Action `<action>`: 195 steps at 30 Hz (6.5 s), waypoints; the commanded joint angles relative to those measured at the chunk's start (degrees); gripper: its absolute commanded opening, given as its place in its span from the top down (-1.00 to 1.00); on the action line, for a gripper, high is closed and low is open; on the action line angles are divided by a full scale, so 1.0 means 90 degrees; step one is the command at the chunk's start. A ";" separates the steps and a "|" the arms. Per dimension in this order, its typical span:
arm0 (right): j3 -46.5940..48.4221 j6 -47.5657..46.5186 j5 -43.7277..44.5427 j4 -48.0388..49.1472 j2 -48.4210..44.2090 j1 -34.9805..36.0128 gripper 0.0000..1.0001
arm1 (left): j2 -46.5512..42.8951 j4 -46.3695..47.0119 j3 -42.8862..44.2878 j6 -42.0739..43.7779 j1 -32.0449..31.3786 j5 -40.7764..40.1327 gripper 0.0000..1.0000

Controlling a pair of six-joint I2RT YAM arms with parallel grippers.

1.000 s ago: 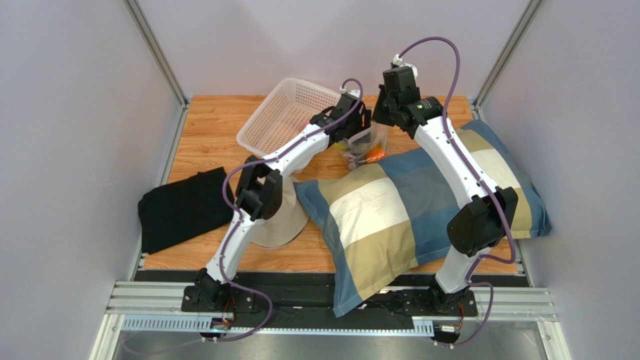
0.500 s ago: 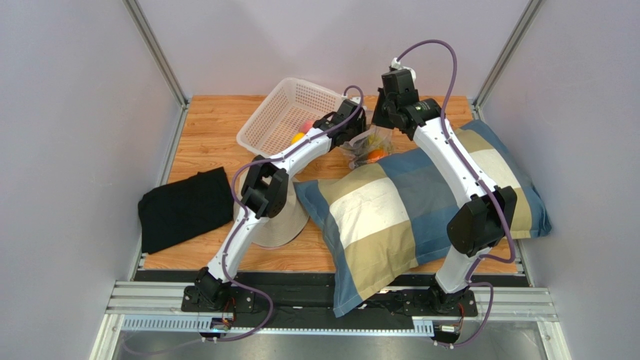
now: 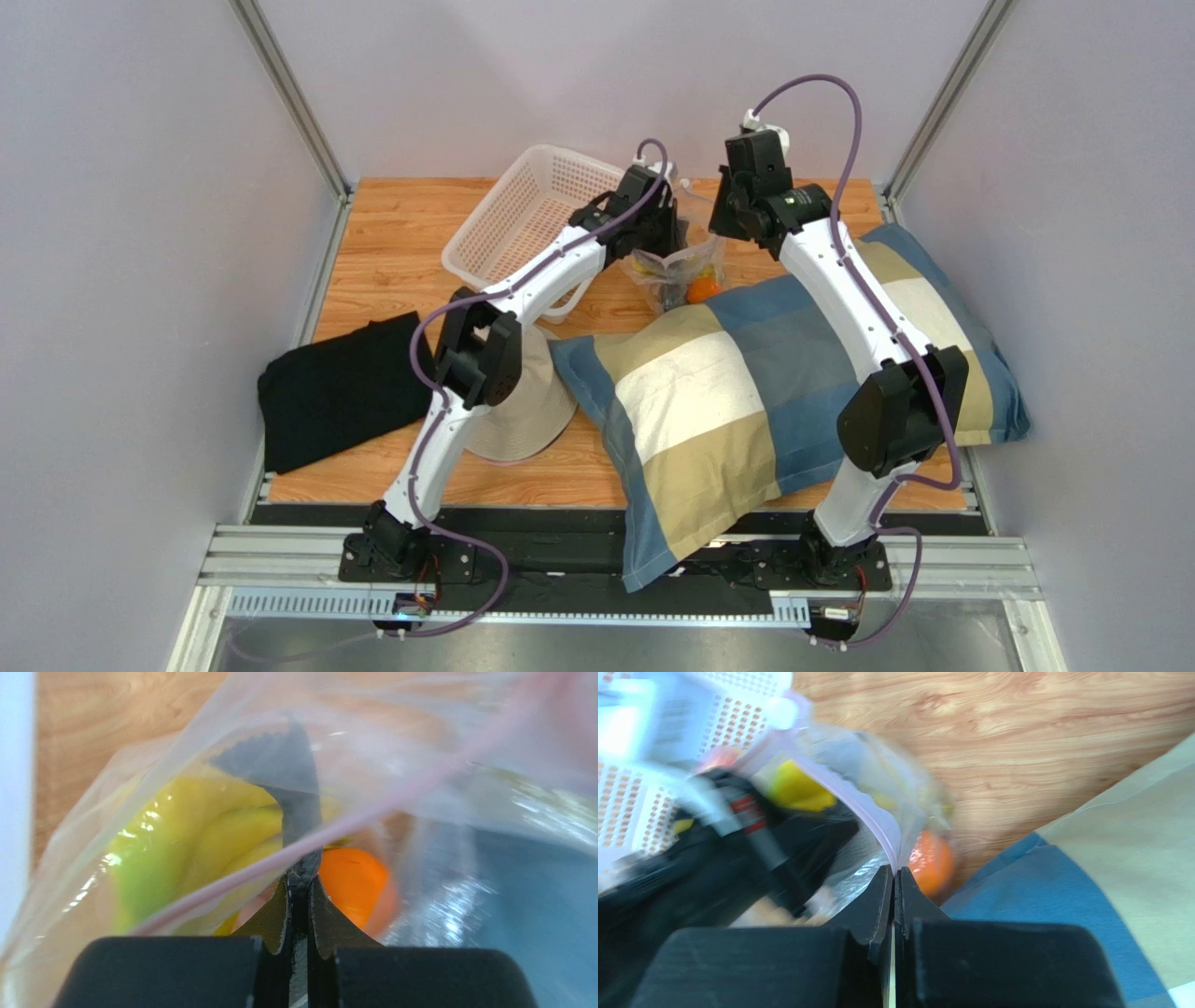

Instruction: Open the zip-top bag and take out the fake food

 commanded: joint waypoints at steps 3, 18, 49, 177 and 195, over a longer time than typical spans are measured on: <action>0.0278 -0.0488 0.0480 0.0252 0.0006 -0.0187 1.00 | -0.1539 0.0209 -0.0102 0.0237 0.0043 0.0414 1.00; 0.1381 0.0039 -0.0163 -0.0275 0.0660 -0.0607 1.00 | -0.2184 0.0561 -0.0385 0.0725 0.0043 0.1849 1.00; 0.1147 0.0108 -0.0369 -0.0461 0.0671 -0.0891 1.00 | -0.1796 0.1735 0.0469 -0.1936 0.1028 0.1576 1.00; 0.1177 0.0303 0.1164 -0.0608 0.0065 0.0477 1.00 | 0.0169 -0.0943 0.0670 0.3001 -0.0123 -0.2008 -0.50; 0.0669 0.0215 0.1017 -0.0344 0.0045 0.0389 1.00 | 0.0190 -0.0514 0.0670 0.2728 -0.0104 -0.0836 1.00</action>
